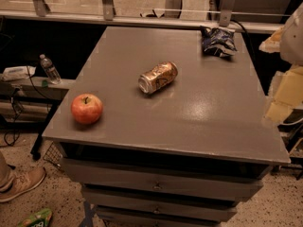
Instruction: Pick orange can
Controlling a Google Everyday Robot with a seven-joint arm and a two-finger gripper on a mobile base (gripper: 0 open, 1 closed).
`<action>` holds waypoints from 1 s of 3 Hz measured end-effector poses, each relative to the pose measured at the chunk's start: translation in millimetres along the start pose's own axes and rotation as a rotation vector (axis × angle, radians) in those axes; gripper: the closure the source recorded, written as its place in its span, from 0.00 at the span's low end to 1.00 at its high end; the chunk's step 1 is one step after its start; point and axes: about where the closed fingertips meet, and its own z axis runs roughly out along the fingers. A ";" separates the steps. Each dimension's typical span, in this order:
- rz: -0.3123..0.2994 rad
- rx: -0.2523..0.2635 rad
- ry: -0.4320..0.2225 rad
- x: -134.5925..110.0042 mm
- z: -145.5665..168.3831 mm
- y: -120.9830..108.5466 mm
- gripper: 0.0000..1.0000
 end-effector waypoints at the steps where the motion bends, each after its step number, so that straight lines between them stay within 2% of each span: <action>1: -0.001 0.000 0.000 -0.2 0.0 -0.2 0.00; 2: -0.086 0.014 -0.013 -20.2 7.6 -21.1 0.00; 3: -0.213 0.027 -0.039 -57.5 20.8 -49.1 0.00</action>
Offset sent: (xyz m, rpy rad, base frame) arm 0.0654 0.0351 0.0015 -0.0426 -0.0535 0.2087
